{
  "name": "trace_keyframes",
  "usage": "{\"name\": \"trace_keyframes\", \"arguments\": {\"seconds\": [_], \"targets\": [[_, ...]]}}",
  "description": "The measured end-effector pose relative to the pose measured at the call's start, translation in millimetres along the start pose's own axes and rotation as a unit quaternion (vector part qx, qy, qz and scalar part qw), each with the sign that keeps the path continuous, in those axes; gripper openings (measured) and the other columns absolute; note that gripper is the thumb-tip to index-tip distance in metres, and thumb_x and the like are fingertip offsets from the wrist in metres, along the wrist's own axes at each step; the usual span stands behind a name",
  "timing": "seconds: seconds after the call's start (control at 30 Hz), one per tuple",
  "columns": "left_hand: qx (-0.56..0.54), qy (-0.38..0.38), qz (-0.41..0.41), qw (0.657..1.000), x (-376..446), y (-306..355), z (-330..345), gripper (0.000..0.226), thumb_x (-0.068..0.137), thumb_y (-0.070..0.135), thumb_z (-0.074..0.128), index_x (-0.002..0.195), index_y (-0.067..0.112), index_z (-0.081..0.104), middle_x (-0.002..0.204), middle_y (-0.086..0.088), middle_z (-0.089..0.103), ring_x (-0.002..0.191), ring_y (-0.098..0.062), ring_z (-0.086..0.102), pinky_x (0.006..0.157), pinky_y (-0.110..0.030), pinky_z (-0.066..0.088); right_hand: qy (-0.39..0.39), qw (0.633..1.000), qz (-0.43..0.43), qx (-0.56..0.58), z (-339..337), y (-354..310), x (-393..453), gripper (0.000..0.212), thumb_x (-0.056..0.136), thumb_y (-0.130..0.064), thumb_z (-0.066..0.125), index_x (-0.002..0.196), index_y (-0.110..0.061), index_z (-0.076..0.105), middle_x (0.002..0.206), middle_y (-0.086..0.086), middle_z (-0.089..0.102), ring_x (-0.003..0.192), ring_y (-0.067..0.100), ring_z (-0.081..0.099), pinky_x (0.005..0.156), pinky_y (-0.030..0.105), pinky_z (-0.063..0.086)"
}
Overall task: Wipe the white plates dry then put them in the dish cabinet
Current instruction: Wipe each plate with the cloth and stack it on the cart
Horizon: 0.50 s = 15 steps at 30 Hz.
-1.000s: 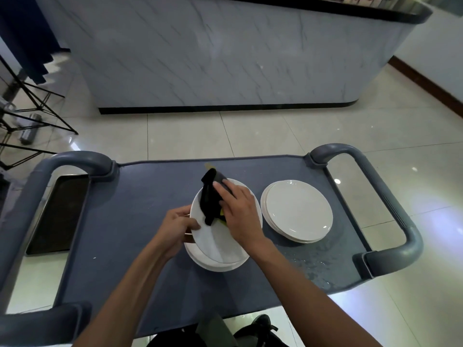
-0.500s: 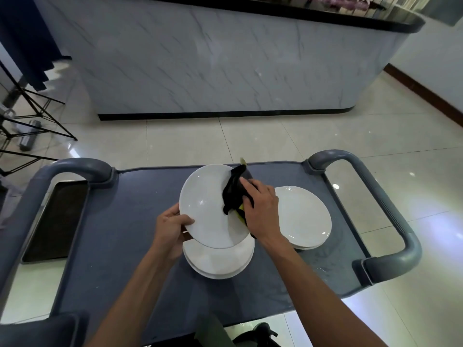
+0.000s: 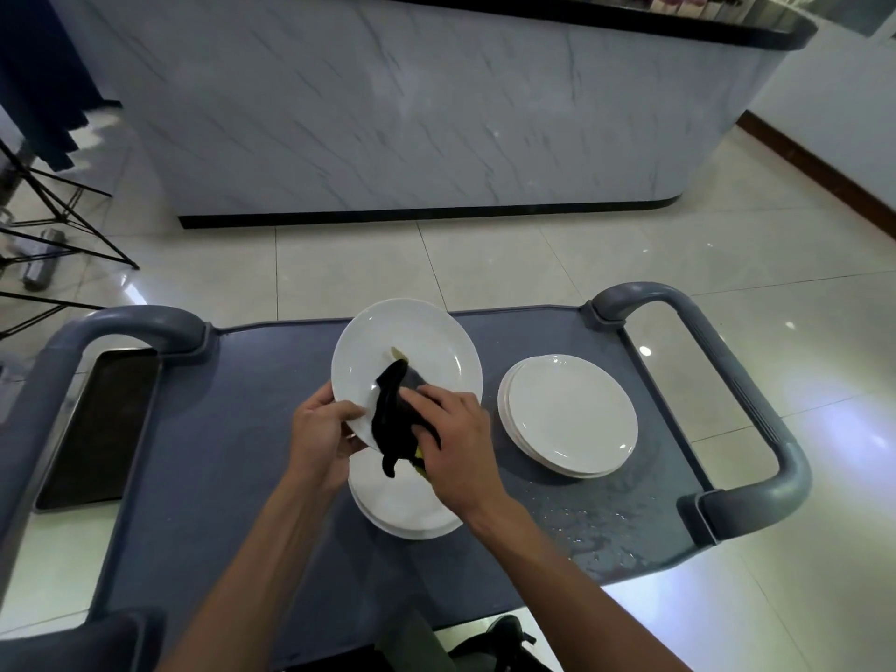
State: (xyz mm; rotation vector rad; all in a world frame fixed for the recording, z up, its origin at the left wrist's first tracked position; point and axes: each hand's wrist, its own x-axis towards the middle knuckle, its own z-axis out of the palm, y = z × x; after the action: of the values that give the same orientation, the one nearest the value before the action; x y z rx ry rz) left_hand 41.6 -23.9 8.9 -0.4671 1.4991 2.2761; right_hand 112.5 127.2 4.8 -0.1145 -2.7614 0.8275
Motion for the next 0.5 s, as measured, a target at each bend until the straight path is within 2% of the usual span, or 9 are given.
{"name": "trace_keyframes", "arguments": {"seconds": [0.13, 0.3, 0.5], "targets": [[-0.002, -0.004, 0.005, 1.000, -1.6, 4.8, -1.9, 0.040, 0.080, -0.013, 0.048, 0.103, 0.010, 0.072, 0.094, -0.018, 0.069, 0.080, -0.033, 0.062, 0.064, -0.039, 0.055, -0.013, 0.999, -0.017, 0.024, 1.8, -5.7, 0.3, 0.047, 0.091, -0.014, 0.064, 0.135, -0.031, 0.062, 0.131, -0.008, 0.061, 0.117, 0.019, 0.051, 0.098, 0.041, 0.043], [-0.003, 0.010, 0.009, 1.000, -3.0, 6.2, -2.6, 0.041, 0.080, -0.014, 0.048, 0.102, 0.011, 0.071, 0.089, -0.011, 0.070, 0.078, -0.030, 0.062, 0.057, -0.035, 0.056, 0.000, 1.000, -0.030, 0.009, -2.0, 11.3, 1.1, 0.047, 0.087, -0.008, 0.068, 0.130, -0.027, 0.067, 0.126, -0.005, 0.065, 0.111, 0.022, 0.056, 0.093, 0.044, 0.048], [0.017, 0.009, 0.000, 1.000, -4.1, 6.1, -6.1, 0.041, 0.079, -0.014, 0.050, 0.098, 0.014, 0.073, 0.080, -0.003, 0.073, 0.069, -0.023, 0.064, 0.054, -0.032, 0.054, 0.044, 0.999, 0.030, -0.012, -16.4, 36.0, 16.2, 0.045, 0.089, -0.007, 0.067, 0.130, -0.027, 0.067, 0.123, -0.005, 0.066, 0.108, 0.024, 0.055, 0.092, 0.043, 0.046]]}}
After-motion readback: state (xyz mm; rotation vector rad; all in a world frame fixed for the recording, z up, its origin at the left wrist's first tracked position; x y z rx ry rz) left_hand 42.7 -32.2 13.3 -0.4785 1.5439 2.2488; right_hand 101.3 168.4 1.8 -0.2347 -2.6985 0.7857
